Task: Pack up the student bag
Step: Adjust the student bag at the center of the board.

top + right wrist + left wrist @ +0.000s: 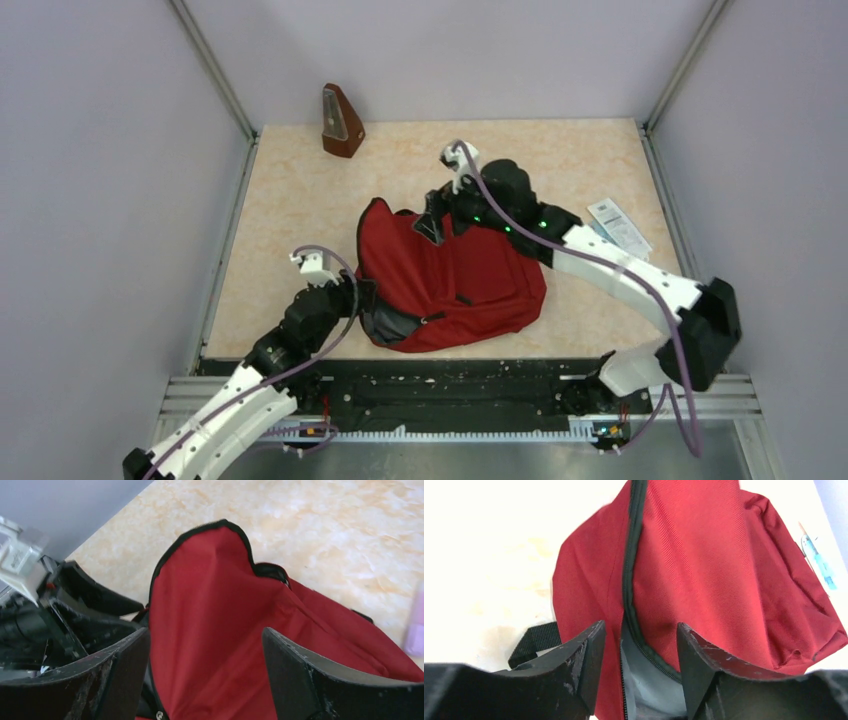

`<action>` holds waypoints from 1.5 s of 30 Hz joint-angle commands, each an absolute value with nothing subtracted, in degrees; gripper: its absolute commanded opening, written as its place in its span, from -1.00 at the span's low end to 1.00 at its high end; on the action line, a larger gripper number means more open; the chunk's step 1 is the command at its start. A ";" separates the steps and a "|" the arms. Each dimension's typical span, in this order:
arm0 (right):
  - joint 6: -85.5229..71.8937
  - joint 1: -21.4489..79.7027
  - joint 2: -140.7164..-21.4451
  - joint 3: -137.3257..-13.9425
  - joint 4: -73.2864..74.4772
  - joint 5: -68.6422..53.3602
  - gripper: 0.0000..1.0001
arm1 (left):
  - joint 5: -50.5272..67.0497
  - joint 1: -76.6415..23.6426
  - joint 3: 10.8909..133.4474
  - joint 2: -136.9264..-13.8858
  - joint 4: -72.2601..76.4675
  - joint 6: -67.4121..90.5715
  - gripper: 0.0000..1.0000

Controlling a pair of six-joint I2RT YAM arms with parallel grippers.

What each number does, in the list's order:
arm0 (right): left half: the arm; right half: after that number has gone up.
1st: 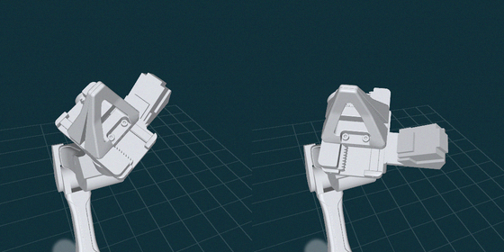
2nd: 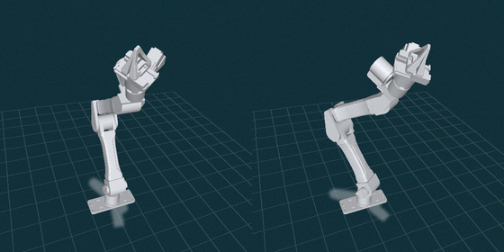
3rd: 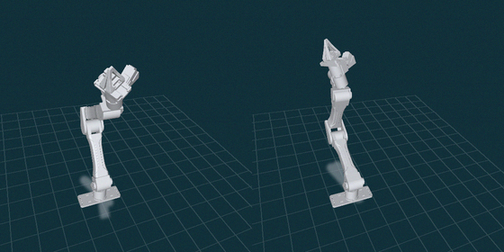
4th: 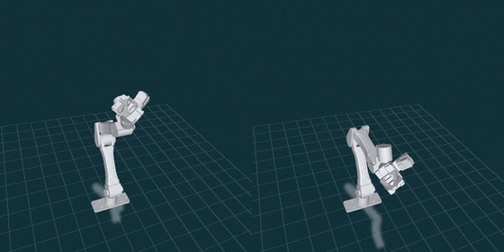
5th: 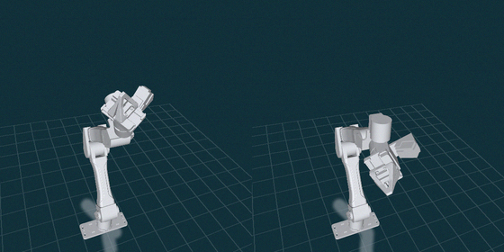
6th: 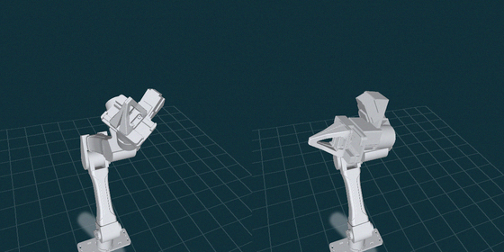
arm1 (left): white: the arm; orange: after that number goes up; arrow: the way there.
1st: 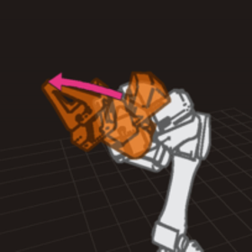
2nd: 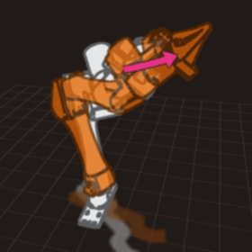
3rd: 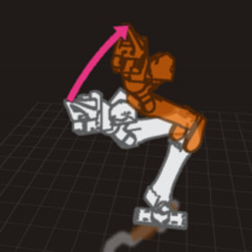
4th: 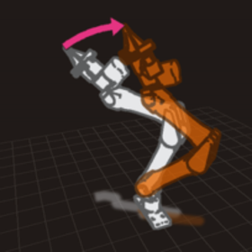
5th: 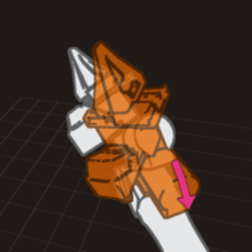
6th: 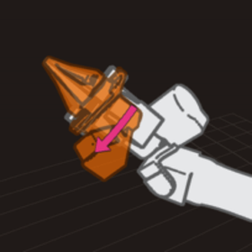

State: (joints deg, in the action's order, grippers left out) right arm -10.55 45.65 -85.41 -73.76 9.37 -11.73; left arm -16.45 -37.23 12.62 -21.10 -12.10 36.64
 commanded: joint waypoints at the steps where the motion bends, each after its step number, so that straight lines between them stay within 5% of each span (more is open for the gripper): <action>1: -11.92 45.53 -74.90 -64.13 12.01 -4.16 0.61 | -18.86 -37.48 19.85 -20.03 -15.05 30.87 0.25; 13: -21.98 48.55 -62.31 -48.19 13.67 0.63 0.61 | -9.76 -40.25 32.49 -25.68 -17.25 19.52 0.30; 19: -25.81 49.71 -66.36 -46.37 9.21 -1.11 0.55 | 5.02 -42.76 30.46 -33.31 -8.61 19.77 0.27; 26: -29.30 50.02 -72.49 -45.72 4.17 -3.99 0.35 | 2.72 -53.69 27.63 -41.17 -0.59 16.91 0.26; 30: -29.88 50.03 -74.94 -46.11 3.23 -4.27 0.06 | -0.33 -58.64 27.83 -46.16 1.10 14.85 0.25; 36: -29.92 49.93 -76.14 -46.86 3.45 -3.10 -1.00 | -7.88 -63.72 27.80 -54.10 2.55 13.38 0.21; 45: -30.19 49.92 -76.19 -46.93 3.76 -2.64 -1.00 | -16.30 -65.94 27.33 -60.78 6.79 11.26 0.08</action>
